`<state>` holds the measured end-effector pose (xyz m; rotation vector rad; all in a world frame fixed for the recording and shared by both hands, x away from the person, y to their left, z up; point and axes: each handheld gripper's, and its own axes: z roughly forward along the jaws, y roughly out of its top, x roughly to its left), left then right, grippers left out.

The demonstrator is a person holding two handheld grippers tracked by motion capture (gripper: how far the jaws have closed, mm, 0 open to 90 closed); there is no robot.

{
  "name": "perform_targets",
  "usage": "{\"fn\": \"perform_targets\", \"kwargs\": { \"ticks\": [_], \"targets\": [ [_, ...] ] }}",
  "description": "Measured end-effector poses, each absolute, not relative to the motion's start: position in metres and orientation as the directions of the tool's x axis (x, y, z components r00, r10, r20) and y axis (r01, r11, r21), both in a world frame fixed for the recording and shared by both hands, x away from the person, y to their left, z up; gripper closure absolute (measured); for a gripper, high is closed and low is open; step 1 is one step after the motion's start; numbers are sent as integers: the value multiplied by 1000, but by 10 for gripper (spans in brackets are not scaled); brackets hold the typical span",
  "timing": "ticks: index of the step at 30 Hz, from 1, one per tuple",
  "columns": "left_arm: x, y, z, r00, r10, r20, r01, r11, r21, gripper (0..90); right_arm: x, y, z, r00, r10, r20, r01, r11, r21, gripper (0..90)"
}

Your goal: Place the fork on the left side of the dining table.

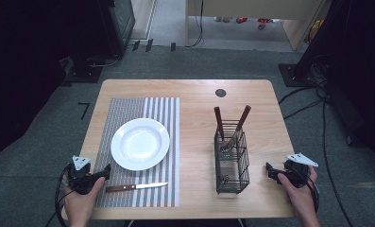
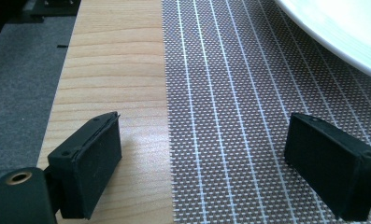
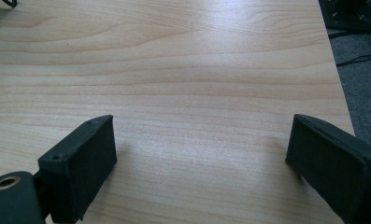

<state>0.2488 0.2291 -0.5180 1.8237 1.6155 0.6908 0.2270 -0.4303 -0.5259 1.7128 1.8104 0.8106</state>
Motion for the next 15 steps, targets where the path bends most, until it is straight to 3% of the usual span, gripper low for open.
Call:
{"fn": "perform_targets", "kwargs": {
  "ticks": [15],
  "targets": [
    [245, 227, -514, 64, 998, 13, 700, -54, 712, 89, 227, -430, -526, -63, 997, 32, 691, 21, 722, 69]
  ]
}}
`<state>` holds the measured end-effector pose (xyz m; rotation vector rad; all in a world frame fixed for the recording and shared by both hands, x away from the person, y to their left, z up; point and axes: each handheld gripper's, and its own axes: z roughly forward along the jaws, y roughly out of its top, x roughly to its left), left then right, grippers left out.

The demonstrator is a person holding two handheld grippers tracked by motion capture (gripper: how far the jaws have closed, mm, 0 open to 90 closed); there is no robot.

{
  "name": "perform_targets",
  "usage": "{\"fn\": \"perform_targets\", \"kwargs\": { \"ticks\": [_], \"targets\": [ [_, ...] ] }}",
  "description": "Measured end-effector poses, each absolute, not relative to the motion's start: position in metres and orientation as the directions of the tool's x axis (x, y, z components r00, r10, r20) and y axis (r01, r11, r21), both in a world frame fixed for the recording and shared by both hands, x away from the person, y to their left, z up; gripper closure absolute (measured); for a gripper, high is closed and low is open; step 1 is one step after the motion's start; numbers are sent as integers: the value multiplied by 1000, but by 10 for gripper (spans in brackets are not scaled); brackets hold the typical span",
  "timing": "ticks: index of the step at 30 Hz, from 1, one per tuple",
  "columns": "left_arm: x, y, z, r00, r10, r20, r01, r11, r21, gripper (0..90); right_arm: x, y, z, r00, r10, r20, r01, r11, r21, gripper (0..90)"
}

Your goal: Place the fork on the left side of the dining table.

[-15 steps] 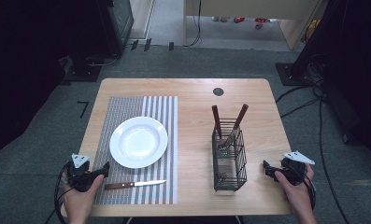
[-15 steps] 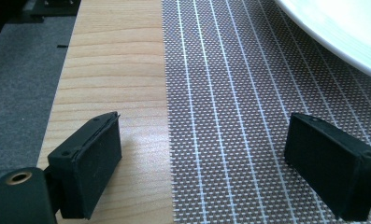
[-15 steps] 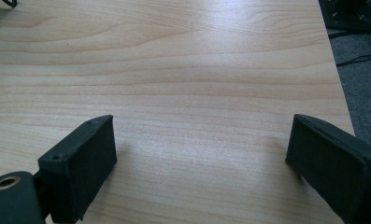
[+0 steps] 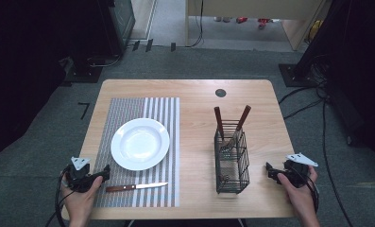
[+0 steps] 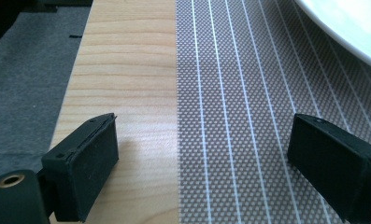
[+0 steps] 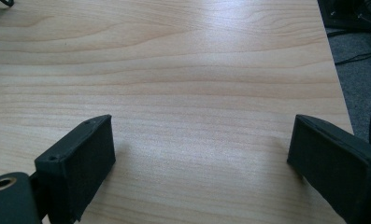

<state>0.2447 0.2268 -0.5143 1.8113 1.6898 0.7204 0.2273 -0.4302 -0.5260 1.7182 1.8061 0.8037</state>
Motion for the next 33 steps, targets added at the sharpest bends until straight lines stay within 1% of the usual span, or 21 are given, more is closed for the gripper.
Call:
{"fn": "perform_targets", "kwargs": {
  "ticks": [4, 5, 11, 20, 33],
  "targets": [
    [242, 227, -507, 47, 999, 9, 689, -39, 724, 89, 227, -430, -526, -63, 997, 32, 691, 20, 722, 69],
    [239, 228, -499, 39, 999, -22, 668, -10, 744, 89, 227, -430, -526, -63, 997, 32, 691, 20, 722, 69],
    [238, 221, -475, 50, 998, -43, 635, 1, 773, 89, 227, -430, -526, -63, 998, 32, 691, 21, 722, 69],
    [247, 188, -440, 138, 988, -64, 591, -30, 806, 90, 227, -430, -526, -63, 998, 31, 692, 21, 722, 66],
    [267, 136, -408, 256, 963, -88, 547, -69, 834, 90, 228, -430, -526, -56, 998, 29, 693, 18, 721, 57]
  ]
}}
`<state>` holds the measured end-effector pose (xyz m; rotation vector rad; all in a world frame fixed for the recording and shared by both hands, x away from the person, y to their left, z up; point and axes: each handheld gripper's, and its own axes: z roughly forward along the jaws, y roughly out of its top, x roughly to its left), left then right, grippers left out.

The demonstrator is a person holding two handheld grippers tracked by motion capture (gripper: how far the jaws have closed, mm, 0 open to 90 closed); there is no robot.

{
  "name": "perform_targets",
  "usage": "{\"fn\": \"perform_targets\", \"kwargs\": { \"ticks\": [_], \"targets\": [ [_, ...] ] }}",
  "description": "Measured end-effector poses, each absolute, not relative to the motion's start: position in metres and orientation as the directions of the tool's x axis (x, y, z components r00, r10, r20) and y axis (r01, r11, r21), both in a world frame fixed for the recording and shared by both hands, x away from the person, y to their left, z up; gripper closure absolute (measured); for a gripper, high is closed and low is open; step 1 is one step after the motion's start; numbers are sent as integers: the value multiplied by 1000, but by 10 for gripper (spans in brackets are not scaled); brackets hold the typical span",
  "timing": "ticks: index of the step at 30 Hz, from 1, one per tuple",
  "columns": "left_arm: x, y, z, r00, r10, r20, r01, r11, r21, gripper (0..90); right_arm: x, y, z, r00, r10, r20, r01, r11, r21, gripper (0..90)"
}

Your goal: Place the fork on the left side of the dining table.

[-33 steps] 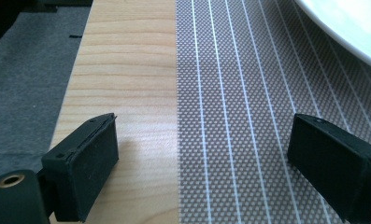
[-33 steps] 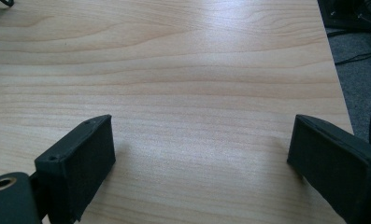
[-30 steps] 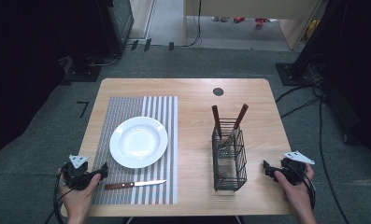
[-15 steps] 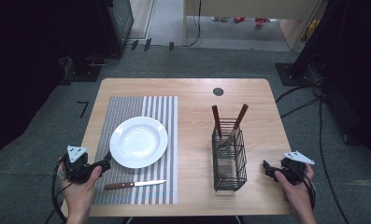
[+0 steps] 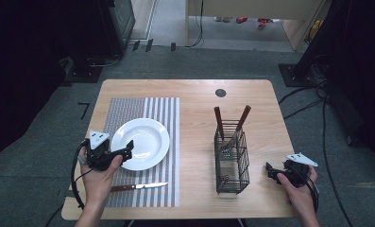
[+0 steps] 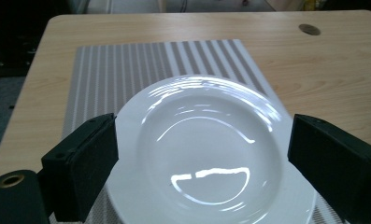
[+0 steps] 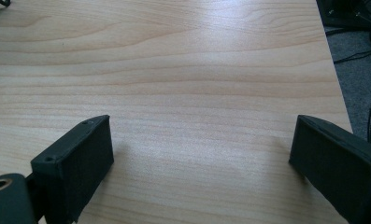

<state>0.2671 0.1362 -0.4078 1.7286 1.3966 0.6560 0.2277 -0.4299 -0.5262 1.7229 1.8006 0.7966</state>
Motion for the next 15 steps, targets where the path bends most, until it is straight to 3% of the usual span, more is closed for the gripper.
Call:
{"fn": "perform_targets", "kwargs": {
  "ticks": [15],
  "targets": [
    [286, 72, -394, 373, 922, -99, 526, -122, 842, 94, 228, -430, -526, -59, 998, 28, 692, 20, 722, 57]
  ]
}}
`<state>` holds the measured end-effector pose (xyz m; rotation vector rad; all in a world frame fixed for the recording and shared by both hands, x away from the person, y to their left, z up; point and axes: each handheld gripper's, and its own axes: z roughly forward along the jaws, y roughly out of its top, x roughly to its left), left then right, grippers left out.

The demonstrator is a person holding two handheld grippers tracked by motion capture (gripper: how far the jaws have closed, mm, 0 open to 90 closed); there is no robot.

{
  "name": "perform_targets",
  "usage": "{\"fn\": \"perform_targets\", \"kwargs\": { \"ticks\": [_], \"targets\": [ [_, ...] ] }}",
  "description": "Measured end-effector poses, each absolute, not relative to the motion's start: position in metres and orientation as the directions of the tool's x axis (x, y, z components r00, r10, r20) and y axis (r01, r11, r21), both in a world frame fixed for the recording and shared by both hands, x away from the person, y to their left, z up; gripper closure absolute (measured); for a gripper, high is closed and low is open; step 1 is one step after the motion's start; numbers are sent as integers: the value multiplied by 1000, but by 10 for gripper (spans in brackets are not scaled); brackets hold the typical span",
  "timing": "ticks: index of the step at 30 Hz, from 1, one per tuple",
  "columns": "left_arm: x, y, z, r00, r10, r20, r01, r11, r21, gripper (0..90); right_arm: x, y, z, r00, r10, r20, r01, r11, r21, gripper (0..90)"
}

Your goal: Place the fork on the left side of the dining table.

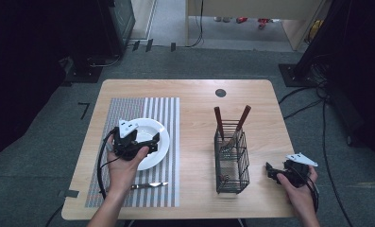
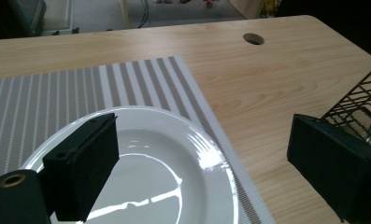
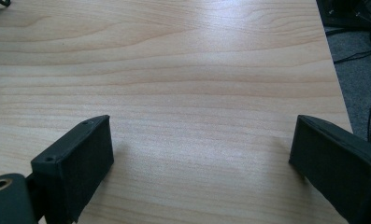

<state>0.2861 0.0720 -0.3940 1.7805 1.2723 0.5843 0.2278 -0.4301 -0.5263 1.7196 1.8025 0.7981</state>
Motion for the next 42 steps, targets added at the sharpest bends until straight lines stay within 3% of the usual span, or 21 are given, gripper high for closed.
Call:
{"fn": "perform_targets", "kwargs": {
  "ticks": [15, 17, 22, 36, 42],
  "targets": [
    [305, 9, -394, 483, 859, -169, 524, -129, 842, 97, 228, -430, -526, -59, 998, 30, 691, 19, 722, 57],
    [308, 1, -393, 500, 849, -170, 507, -128, 852, 145, 228, -430, -526, -58, 998, 30, 691, 19, 722, 57],
    [314, -14, -391, 541, 821, -182, 497, -137, 857, 146, 228, -430, -526, -59, 998, 29, 691, 20, 723, 56],
    [335, -53, -391, 597, 772, -218, 514, -160, 843, 166, 228, -430, -526, -59, 998, 30, 690, 19, 723, 56],
    [341, -66, -389, 610, 760, -222, 508, -161, 846, 265, 228, -430, -526, -57, 998, 32, 691, 16, 723, 58]
  ]
}}
